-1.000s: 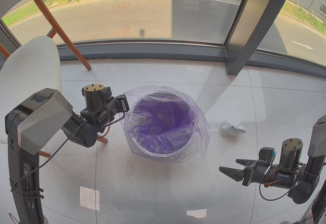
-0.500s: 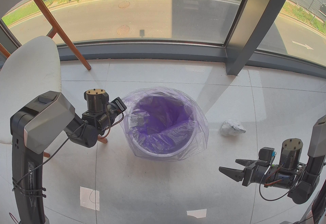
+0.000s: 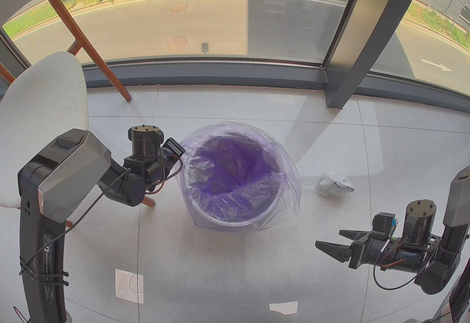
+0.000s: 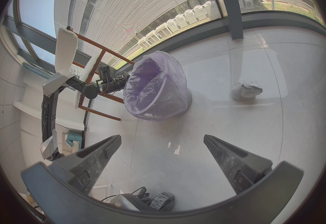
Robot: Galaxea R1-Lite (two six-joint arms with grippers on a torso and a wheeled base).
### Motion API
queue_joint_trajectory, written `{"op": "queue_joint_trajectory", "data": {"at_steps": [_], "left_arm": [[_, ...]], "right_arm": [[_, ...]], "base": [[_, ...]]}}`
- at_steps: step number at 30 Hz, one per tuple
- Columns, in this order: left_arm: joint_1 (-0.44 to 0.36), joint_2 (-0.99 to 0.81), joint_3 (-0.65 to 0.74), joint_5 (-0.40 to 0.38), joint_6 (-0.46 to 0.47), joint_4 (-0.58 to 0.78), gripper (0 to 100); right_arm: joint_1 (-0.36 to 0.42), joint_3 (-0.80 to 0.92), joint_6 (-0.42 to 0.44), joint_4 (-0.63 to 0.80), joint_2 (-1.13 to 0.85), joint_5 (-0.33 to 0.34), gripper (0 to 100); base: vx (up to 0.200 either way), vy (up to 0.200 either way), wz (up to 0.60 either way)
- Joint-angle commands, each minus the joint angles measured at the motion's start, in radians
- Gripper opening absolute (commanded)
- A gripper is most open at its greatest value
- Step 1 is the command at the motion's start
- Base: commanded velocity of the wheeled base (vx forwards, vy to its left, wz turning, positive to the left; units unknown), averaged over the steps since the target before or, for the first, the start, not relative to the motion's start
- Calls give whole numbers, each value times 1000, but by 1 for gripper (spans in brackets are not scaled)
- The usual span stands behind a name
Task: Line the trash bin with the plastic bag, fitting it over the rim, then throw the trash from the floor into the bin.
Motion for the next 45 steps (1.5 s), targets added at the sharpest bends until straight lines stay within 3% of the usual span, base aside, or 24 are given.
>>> {"op": "queue_joint_trajectory", "data": {"at_steps": [1,6,7,12,15,16,18,28,45], "left_arm": [[-4,-1,8,4,-2,-5,100],[-1,-41,52,7,3,-17,100],[-1,-141,89,5,0,-40,100],[-29,-337,185,-5,-8,-30,100],[-61,-434,219,-5,-3,-23,100],[-62,-464,218,-5,-3,-23,100],[-64,-515,213,-5,-2,-22,100],[-147,-707,293,-21,20,-20,100],[-156,-763,373,-33,133,-30,100]], "right_arm": [[1,2,0,-6,3,1,100],[-28,-96,1,-7,0,3,100],[-66,-183,7,-6,-4,8,100],[-79,-286,-39,-4,27,15,100],[-94,-343,-273,-6,131,55,100],[-112,-370,-348,-6,162,101,100],[-123,-424,-414,-1,193,189,100],[-96,-769,-516,77,339,253,100],[-50,-969,-571,67,455,262,100]], "base": [[0,0,0],[0,0,0],[0,0,0],[0,0,0],[0,0,0],[0,0,0],[0,0,0],[0,0,0],[0,0,0]]}}
